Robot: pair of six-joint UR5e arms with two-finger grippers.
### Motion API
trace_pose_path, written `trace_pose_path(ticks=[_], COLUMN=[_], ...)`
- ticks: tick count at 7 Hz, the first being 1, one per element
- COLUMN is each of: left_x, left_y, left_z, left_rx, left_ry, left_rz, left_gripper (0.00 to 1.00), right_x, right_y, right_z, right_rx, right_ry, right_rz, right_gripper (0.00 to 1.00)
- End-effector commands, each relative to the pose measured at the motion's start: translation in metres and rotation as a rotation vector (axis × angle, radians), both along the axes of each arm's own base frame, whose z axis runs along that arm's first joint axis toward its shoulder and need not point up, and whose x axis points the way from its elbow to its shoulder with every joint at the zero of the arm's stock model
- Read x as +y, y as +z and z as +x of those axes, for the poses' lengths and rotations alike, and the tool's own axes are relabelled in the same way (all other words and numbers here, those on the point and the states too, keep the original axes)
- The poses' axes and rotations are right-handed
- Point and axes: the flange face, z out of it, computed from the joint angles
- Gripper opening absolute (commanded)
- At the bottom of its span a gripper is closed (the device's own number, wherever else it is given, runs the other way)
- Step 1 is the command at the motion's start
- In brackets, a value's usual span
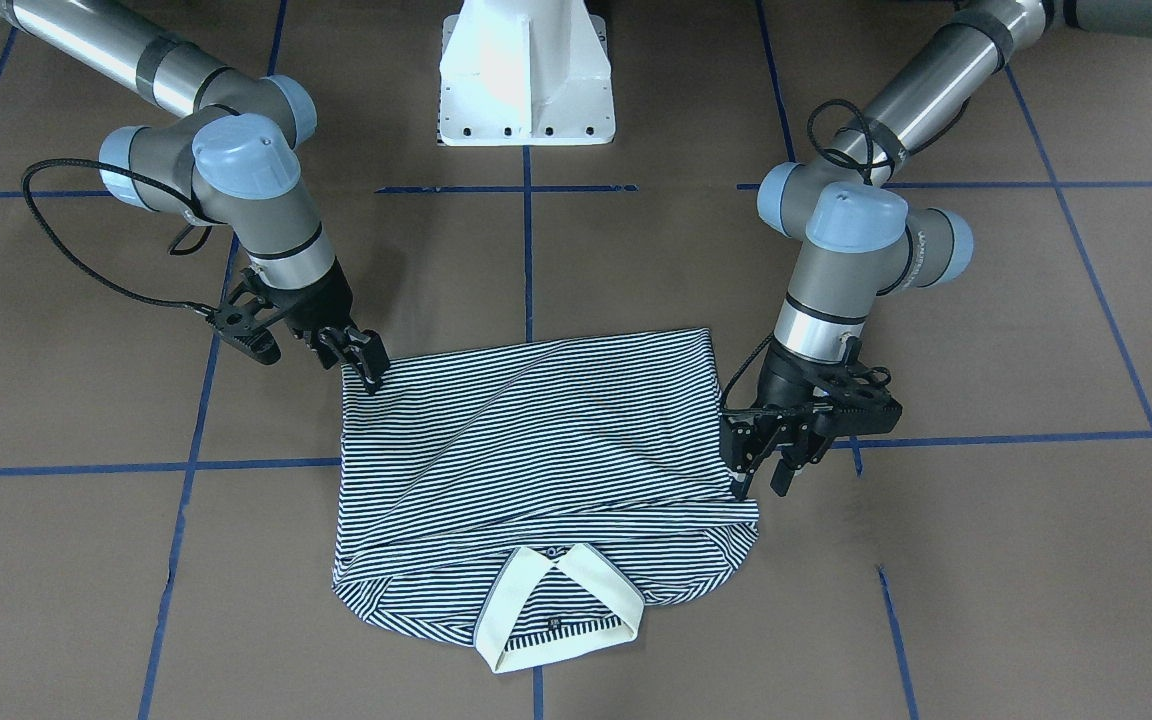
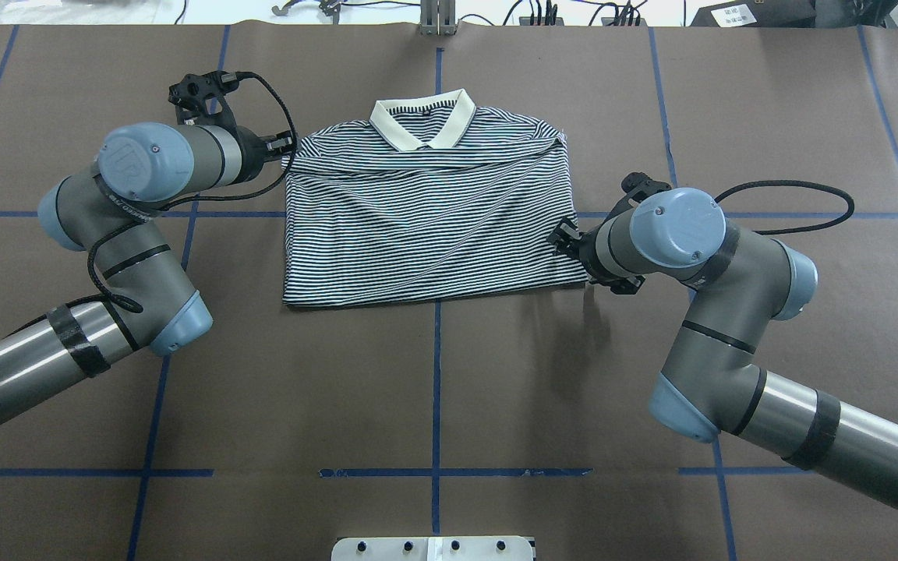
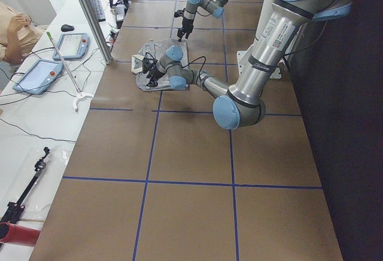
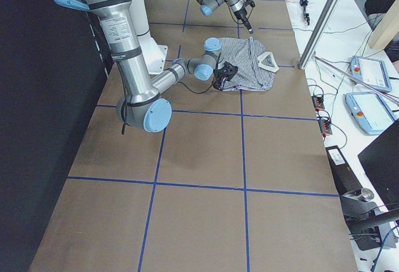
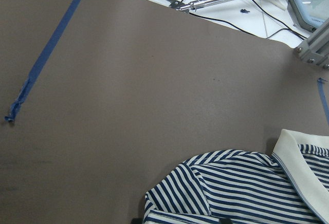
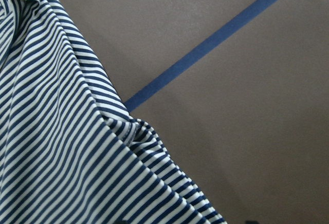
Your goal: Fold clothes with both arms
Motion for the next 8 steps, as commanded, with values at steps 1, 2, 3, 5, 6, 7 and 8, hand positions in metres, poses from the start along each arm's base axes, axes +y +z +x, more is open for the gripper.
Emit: trace_pose_path(ticks=[1, 2, 3, 5, 6, 7, 8], left_x=[0.0, 0.0, 0.0, 0.0, -0.0007, -0.0005, -0.0005], left_y=[-0.0001, -0.0001, -0.0001, -0.0001, -0.0001, 0.001, 0.001], left_z=[-0.0002, -0.0002, -0.0002, -0.0002, -0.0011, -0.0013, -0.0013], left_rx=[0.0, 0.0, 0.0, 0.0, 0.0, -0.001, -0.001], left_ry=[-0.001, -0.001, -0.001, -0.001, -0.003, -0.003, -0.003], left_rz=[0.001, 0.001, 0.001, 0.001, 0.001, 0.0, 0.0], left_gripper=[0.58, 0.58, 0.58, 0.58, 0.58, 0.58, 0.58], right_x=[0.0004, 0.0007, 0.0015, 0.002, 0.0023, 0.0031, 0.006], right_y=[0.0063, 0.0093, 0.0094, 0.0096, 0.0081, 0.0068, 0.0077], right_z=[0.0023, 0.0032, 0.0025, 0.0029, 0.0034, 0.0043, 0.0069], right_rx=[0.008, 0.012, 0.012, 0.012, 0.009, 0.006, 0.0], right_ry=[0.002, 0.003, 0.001, 0.0, -0.001, -0.002, -0.011], right_rz=[-0.005, -0.007, -0.007, -0.008, -0.005, -0.004, -0.007], right_gripper=[0.51, 0.5, 0.36, 0.0, 0.0, 0.0, 0.0])
